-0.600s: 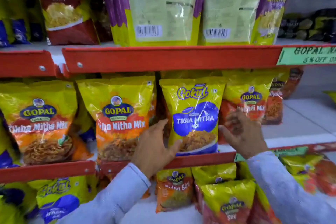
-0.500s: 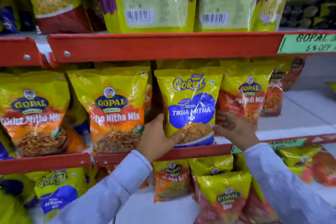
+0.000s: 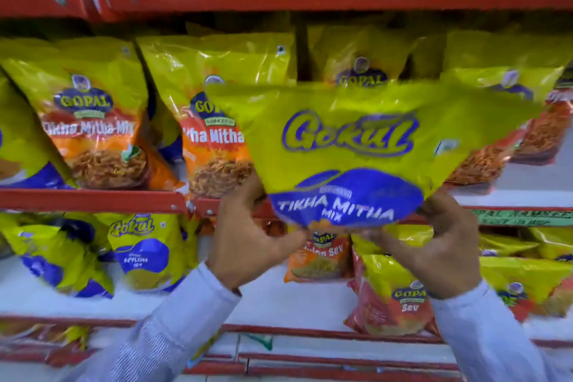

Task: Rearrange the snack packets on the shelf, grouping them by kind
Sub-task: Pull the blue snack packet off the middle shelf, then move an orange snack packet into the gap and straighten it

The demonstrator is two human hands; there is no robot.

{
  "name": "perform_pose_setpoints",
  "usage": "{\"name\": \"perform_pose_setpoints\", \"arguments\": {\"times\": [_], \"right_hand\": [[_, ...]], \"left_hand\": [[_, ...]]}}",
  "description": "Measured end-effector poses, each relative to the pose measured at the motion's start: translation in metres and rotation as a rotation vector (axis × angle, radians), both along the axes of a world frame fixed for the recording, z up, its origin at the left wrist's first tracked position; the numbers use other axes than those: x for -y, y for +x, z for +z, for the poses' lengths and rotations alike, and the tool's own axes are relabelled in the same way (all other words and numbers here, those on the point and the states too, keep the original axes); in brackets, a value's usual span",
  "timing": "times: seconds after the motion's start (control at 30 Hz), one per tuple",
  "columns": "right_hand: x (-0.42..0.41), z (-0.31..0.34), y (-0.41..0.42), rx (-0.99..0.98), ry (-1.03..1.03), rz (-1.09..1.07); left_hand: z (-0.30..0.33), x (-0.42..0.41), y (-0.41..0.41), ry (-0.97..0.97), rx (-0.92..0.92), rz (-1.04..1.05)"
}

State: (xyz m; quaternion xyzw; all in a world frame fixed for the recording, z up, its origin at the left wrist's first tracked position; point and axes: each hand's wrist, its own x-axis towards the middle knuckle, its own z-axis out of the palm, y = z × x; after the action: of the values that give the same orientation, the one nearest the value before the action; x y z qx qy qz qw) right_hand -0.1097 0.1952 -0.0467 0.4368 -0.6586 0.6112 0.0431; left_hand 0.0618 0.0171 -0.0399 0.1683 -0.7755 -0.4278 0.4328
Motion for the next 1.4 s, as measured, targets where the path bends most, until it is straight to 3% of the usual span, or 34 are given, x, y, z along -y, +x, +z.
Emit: {"name": "perform_pose_setpoints", "arguments": {"times": [0.17, 0.27, 0.4, 0.6, 0.7, 0.8, 0.93, 1.07, 1.2, 1.3, 1.4], "right_hand": [[0.025, -0.063, 0.06, 0.035, 0.187, 0.112], [0.054, -0.129, 0.073, 0.203, 0.364, 0.215], [0.094, -0.213, 0.076, 0.39, 0.56, 0.228], [0.15, -0.257, 0.065, 0.425, 0.738, 0.271], [0.159, -0.255, 0.065, 0.417, 0.809, 0.179], [0.15, -0.228, 0.082, 0.149, 0.843, 0.052], [0.139, -0.151, 0.121, -0.334, 0.549, -0.098], [0.171, -0.072, 0.141, -0.621, 0.287, 0.039], [0.222, -0.015, 0.164, -0.561, 0.264, 0.115], [0.262, 0.008, 0.186, -0.331, 0.414, 0.137], [0.302, 0.02, 0.193, -0.183, 0.512, 0.155]], "left_hand": [[-0.093, 0.017, 0.068, 0.149, 0.195, 0.089], [-0.15, 0.031, 0.092, 0.257, 0.33, 0.098], [-0.208, 0.059, 0.1, 0.414, 0.416, 0.101], [-0.265, 0.116, 0.084, 0.445, 0.543, 0.077], [-0.247, 0.119, 0.077, 0.4, 0.631, 0.076], [-0.221, 0.109, 0.091, 0.098, 0.706, 0.135], [-0.169, 0.105, 0.131, -0.379, 0.582, 0.266], [-0.1, 0.125, 0.156, -0.624, 0.412, 0.446], [-0.035, 0.158, 0.17, -0.662, 0.231, 0.629], [-0.001, 0.186, 0.179, -0.496, 0.159, 0.71], [0.012, 0.218, 0.184, -0.302, 0.222, 0.719]]}}
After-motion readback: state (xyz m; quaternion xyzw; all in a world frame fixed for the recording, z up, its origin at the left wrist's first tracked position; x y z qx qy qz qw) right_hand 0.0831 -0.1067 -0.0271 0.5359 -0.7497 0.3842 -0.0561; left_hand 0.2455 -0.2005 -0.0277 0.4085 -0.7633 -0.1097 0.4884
